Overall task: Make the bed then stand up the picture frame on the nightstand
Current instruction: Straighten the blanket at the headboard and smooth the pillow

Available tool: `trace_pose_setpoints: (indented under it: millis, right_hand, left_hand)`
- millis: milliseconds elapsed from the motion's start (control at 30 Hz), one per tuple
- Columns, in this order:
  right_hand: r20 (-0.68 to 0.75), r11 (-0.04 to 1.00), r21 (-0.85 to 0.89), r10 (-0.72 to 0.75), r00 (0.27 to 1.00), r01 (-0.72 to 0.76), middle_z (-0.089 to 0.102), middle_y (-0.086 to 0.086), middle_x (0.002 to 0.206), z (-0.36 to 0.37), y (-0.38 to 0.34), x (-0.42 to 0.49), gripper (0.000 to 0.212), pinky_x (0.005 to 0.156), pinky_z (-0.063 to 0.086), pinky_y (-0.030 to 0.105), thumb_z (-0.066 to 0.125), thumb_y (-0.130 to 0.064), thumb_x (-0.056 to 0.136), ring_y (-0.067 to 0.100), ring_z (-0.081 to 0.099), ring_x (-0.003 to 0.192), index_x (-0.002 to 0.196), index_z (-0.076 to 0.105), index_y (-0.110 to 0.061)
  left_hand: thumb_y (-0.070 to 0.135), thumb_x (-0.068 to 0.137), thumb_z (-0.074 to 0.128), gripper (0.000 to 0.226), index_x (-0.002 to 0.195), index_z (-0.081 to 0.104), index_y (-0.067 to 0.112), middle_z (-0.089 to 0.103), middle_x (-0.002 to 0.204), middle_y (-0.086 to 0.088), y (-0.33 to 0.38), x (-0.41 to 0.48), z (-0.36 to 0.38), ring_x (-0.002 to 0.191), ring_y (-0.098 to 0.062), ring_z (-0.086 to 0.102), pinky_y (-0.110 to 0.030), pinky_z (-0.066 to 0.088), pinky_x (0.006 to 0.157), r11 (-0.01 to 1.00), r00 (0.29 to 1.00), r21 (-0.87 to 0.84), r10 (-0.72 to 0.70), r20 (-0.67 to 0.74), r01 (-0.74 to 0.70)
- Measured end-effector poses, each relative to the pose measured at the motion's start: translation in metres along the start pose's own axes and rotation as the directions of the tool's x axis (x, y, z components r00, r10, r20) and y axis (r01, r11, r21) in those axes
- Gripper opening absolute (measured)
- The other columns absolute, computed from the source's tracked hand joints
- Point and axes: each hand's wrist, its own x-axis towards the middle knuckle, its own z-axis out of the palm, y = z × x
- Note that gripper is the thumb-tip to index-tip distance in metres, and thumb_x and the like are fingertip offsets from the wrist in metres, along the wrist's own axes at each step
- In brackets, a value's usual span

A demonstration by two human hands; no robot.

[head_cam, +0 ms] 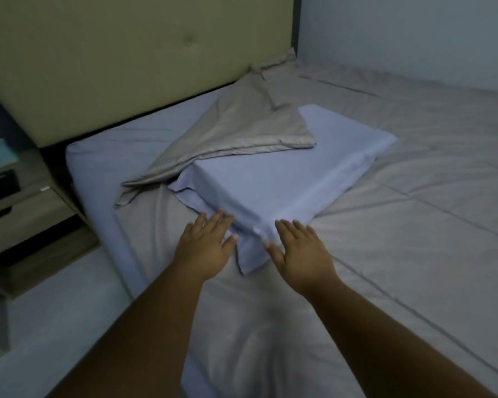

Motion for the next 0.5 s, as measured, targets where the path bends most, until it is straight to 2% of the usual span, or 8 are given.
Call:
trace_pose_setpoints:
  millis: [133,300,500]
  right_hand:
    - [0.015,0.99,-0.109,0.092,0.996,-0.09,0.03,0.005,0.154,0.02,-0.033,0.09,0.059,0.117,0.01,0.039,0.024,-0.048,0.098,0.024,0.021,0.143,0.147,0.025,-0.014]
    - [0.0,0.97,-0.132,0.204,0.979,-0.203,0.023,0.005,0.156,0.044,-0.067,0.171,0.058,0.118,0.006,0.04,0.021,-0.046,0.099,0.024,0.014,0.145,0.148,0.02,-0.014]
    - [-0.054,0.934,-0.173,0.309,0.95,-0.314,0.019,0.006,0.157,0.042,-0.062,0.225,0.06,0.118,0.003,0.041,0.015,-0.047,0.099,0.024,0.01,0.146,0.148,0.018,-0.014]
  left_hand:
    - [0.054,0.095,0.025,0.057,0.147,0.011,0.039,0.001,0.159,0.013,-0.059,0.065,-0.014,0.147,-0.021,-0.004,-0.042,0.002,0.118,0.998,0.998,-0.008,0.069,-0.014,-0.069]
    - [0.055,0.094,0.027,0.058,0.147,0.01,0.04,0.0,0.159,0.013,-0.126,0.127,-0.036,0.147,-0.019,-0.004,-0.039,-0.003,0.118,0.981,0.983,0.061,0.184,-0.018,-0.183]
    - [0.056,0.094,0.025,0.058,0.147,0.007,0.042,-0.002,0.159,0.015,-0.136,0.208,-0.061,0.147,-0.019,-0.004,-0.04,-0.003,0.117,0.966,0.967,0.049,0.254,-0.004,-0.254]
